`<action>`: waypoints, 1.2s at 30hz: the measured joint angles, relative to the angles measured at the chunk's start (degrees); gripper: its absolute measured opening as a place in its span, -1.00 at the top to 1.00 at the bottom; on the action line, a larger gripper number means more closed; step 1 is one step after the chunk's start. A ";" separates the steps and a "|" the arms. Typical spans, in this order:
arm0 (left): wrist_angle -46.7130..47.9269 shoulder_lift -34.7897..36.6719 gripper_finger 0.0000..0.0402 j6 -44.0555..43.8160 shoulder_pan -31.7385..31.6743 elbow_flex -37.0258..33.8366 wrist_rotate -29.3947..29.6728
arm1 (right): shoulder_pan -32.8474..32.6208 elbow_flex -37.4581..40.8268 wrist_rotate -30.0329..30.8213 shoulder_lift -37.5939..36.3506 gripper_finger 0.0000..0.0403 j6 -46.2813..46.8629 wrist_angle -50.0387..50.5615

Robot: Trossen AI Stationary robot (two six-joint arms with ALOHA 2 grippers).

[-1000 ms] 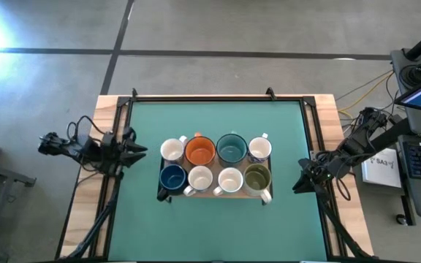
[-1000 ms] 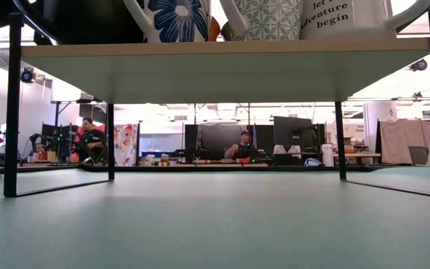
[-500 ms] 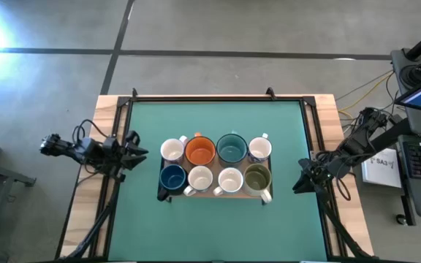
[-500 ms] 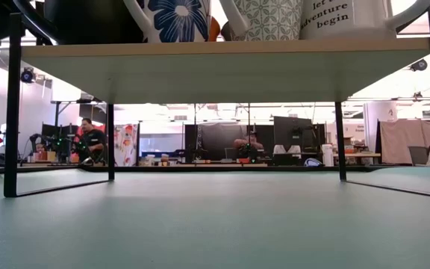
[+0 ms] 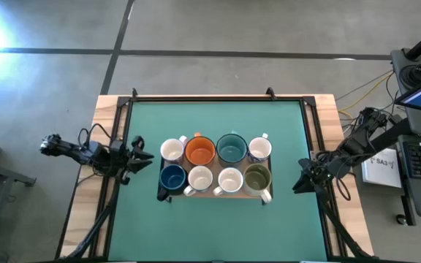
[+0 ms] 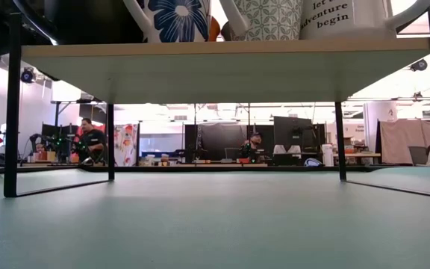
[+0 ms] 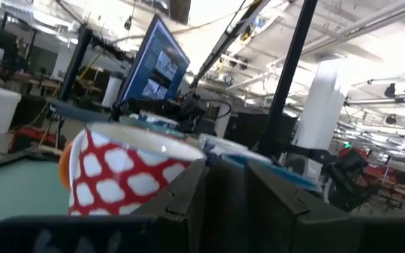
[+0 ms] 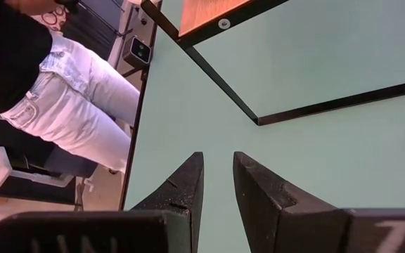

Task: Place coffee mugs
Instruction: Return to Home Position

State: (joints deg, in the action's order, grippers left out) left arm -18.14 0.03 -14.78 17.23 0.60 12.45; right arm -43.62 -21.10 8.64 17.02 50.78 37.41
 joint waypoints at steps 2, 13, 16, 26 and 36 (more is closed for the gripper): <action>1.20 -0.02 0.59 -0.58 0.00 0.00 0.00 | 0.01 0.00 0.00 0.00 0.66 0.00 0.00; 4.18 -0.02 0.59 -1.54 -0.02 0.64 0.35 | 0.00 0.00 0.00 0.00 0.66 0.00 0.02; 4.46 -0.02 0.59 -2.05 -0.02 0.90 0.40 | 0.02 0.00 0.00 0.00 0.66 0.00 0.02; 4.54 -0.02 0.59 -2.26 -0.02 1.27 0.46 | 0.00 0.00 0.00 0.00 0.66 0.00 0.00; 4.53 -0.02 0.59 -2.28 -0.02 1.25 0.48 | 0.00 0.00 0.02 0.00 0.66 0.00 0.02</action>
State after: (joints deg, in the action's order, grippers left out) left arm -13.61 0.01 -17.06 17.21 1.85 12.93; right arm -43.61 -21.10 8.66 17.02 50.78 37.43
